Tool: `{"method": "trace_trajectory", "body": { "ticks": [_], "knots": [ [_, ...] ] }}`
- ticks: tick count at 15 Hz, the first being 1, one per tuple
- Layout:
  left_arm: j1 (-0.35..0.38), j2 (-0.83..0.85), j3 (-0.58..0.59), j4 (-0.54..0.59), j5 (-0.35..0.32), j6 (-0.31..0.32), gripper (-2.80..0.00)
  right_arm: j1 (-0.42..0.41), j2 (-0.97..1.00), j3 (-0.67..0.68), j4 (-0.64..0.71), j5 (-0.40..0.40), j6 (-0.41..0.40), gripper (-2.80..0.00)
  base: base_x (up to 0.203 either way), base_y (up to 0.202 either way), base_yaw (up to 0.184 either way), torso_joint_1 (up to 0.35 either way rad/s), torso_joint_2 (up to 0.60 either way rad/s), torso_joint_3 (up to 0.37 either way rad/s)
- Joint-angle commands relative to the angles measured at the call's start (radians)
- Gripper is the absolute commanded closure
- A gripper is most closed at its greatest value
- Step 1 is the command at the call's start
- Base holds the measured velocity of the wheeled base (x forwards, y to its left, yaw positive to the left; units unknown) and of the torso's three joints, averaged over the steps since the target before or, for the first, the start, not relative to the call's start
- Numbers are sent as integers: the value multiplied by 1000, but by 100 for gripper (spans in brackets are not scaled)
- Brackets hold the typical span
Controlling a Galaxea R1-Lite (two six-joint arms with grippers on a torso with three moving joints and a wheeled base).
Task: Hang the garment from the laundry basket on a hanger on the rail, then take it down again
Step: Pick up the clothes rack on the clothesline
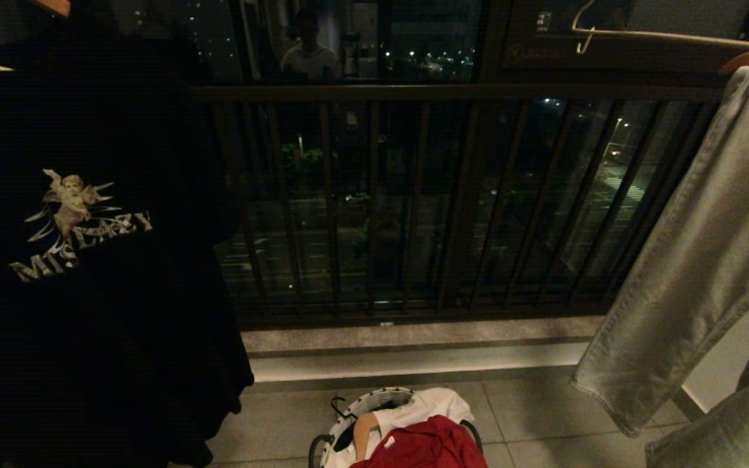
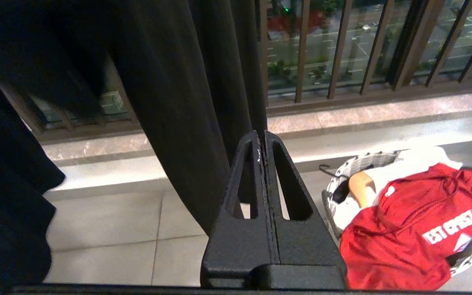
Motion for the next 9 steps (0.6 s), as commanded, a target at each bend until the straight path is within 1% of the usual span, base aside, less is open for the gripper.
{"method": "trace_trajectory", "body": {
  "ticks": [1,9],
  "knots": [
    [0,1,0,0,0,0,0,0,0,0,0,1,-2,0,0,0,0,228,-541,-317],
    [0,1,0,0,-1,0,0,0,0,0,0,1,-2,0,0,0,0,255,-575,-325]
  ]
}}
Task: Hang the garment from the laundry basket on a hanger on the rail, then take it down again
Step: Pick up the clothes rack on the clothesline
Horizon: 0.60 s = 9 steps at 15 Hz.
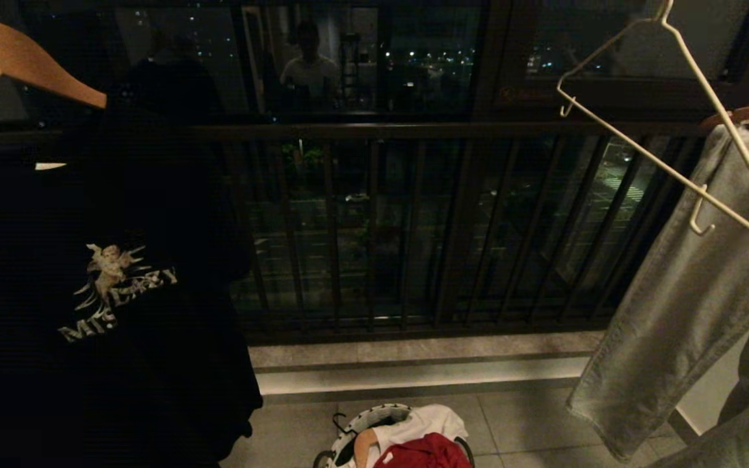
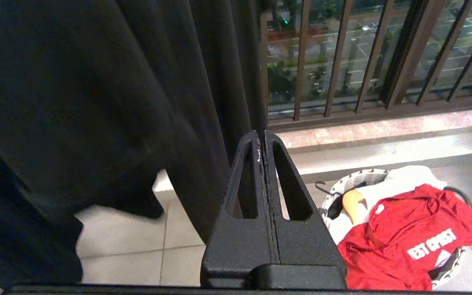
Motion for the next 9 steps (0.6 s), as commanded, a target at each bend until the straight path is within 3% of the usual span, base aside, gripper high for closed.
{"method": "trace_trajectory", "body": {
  "ticks": [1,9],
  "knots": [
    [0,1,0,0,0,1,0,0,0,0,1,1,0,0,0,0,0,243,-535,-287],
    [0,1,0,0,0,0,0,0,0,0,1,1,0,0,0,0,0,175,-370,-196]
  ]
}}
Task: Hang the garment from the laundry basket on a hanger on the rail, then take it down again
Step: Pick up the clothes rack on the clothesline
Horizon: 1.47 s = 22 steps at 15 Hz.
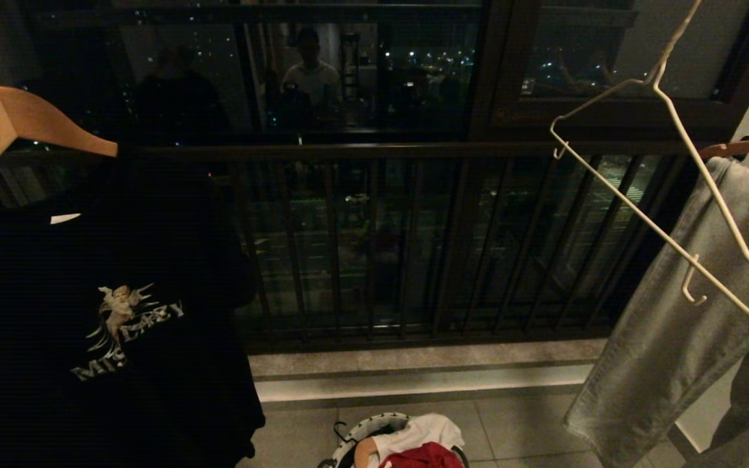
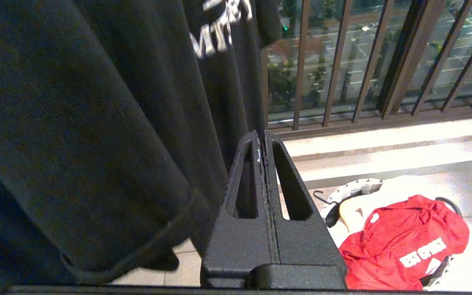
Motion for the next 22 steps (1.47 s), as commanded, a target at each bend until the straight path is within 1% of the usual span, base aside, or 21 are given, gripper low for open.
{"method": "trace_trajectory", "body": {
  "ticks": [1,7,22],
  "knots": [
    [0,1,0,0,0,0,0,0,0,0,-1,1,0,0,0,0,0,163,-361,-187],
    [0,1,0,0,0,2,0,0,0,0,-1,1,2,0,0,0,0,144,-314,-161],
    [0,1,0,0,0,0,0,0,1,0,3,1,-2,0,0,0,0,0,0,0]
  ]
}}
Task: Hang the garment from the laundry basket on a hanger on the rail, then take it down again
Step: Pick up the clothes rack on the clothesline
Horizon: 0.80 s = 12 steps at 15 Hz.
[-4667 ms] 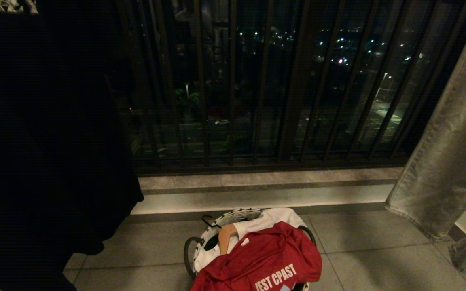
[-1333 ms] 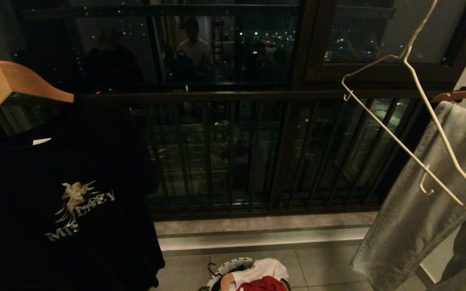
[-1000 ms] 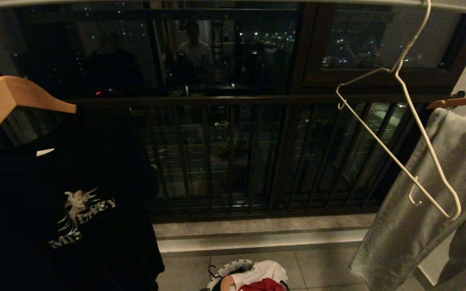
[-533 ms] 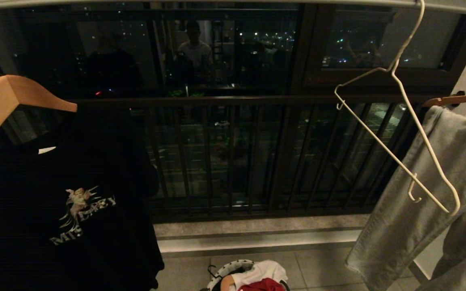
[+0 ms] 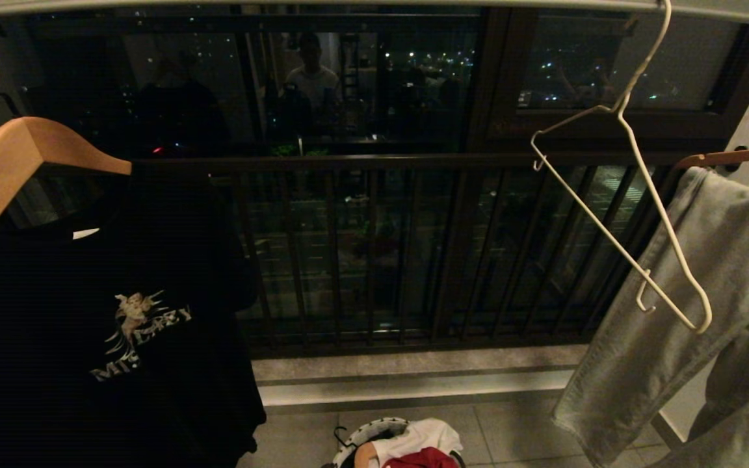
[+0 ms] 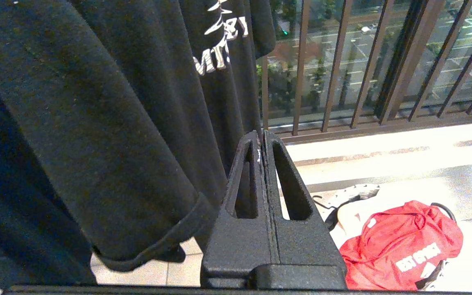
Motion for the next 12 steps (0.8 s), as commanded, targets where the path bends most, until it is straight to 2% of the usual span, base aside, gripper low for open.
{"method": "trace_trajectory", "body": {
  "ticks": [1,6,9,12],
  "knots": [
    [0,1,0,0,0,2,0,0,1,0,1,1,0,0,0,0,0,0,0,0],
    [0,1,0,0,0,0,0,0,1,-39,37,-3,-4,0,0,0,0,0,0,0],
    [0,1,0,0,0,2,0,0,55,-196,144,4,-4,0,0,0,0,0,0,0],
    [0,0,0,0,0,1,0,1,240,-367,172,13,-4,0,0,0,0,0,0,0]
  ]
}}
